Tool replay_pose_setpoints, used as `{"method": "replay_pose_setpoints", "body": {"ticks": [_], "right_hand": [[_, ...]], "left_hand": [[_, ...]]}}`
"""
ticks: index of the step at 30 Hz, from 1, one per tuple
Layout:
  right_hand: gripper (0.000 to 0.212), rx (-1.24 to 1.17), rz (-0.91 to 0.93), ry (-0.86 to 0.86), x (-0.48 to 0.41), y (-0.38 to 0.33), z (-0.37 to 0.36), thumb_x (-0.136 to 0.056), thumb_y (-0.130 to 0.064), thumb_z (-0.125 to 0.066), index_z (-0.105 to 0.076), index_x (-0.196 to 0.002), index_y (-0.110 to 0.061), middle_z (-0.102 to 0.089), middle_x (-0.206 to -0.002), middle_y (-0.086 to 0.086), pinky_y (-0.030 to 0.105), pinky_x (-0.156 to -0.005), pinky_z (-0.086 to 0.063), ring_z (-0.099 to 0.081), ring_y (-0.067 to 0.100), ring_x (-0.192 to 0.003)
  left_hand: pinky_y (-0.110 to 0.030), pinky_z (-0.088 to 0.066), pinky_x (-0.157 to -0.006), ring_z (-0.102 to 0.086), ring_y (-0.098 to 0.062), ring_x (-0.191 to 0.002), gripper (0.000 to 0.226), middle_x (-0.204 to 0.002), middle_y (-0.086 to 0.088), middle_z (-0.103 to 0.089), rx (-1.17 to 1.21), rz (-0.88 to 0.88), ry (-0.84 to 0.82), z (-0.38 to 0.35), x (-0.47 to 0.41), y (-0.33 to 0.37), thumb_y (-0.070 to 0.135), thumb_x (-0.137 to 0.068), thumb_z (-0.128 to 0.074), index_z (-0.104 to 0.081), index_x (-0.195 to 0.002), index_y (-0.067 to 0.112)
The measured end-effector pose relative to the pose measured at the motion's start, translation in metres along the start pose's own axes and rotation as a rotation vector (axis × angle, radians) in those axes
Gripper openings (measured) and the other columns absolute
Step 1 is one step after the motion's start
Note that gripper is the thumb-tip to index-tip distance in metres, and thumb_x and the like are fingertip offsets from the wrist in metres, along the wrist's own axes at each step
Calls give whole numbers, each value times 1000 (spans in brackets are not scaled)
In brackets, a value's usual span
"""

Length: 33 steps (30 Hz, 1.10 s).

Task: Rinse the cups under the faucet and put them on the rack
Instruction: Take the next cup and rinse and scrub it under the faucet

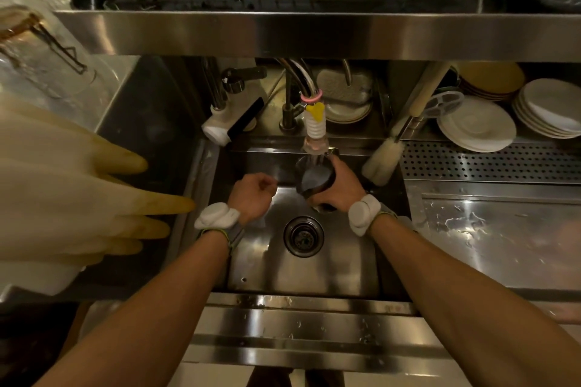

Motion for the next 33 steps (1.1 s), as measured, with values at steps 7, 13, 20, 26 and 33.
{"method": "replay_pose_setpoints", "body": {"ticks": [7,13,20,26,33], "right_hand": [[99,137,20,-26,7,-19,19,-42,-36,-84,-43,-131,-25,-49,-128,6,40,-96,-47,-51,25,-114],[84,450,75,-31,9,-21,40,-46,-44,-82,-49,-121,-27,-56,-121,3,42,-92,-50,-54,26,-109],[91,668,60,-42,9,-28,50,-54,-43,-82,-42,-134,-29,-47,-132,4,49,-97,-44,-42,30,-122],[98,825,3,-83,6,-37,55,-56,-43,-82,-34,-141,-31,-41,-138,7,57,-100,-36,-34,32,-129],[98,898,9,-94,2,-36,63,-54,-45,-82,-36,-139,-34,-42,-135,7,57,-101,-32,-32,31,-128]], "left_hand": [[-27,-46,-89,-64,-24,-104,20,-105,-10,-71,-42,-22,-53,1,5,11,17,-88,-62,-70,-105,12],[-29,-48,-92,-64,-24,-105,21,-107,-9,-71,-78,-31,-70,3,2,17,23,-87,-63,-71,-104,15],[-30,-47,-92,-64,-23,-106,21,-109,-7,-71,-96,-13,-90,3,0,15,29,-86,-65,-70,-102,18],[-30,-47,-91,-64,-23,-106,21,-109,-7,-71,-121,-20,-101,6,-1,12,29,-87,-63,-70,-103,18],[-31,-48,-93,-63,-24,-107,19,-110,-7,-70,-133,-15,-107,5,-2,13,29,-87,-62,-71,-101,19]]}}
Point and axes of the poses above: each hand's wrist, its own x-axis away from the middle knuckle, its own z-axis out of the back of the hand, y = z × x, the point moved 1 cm from there along -x, towards the middle knuckle
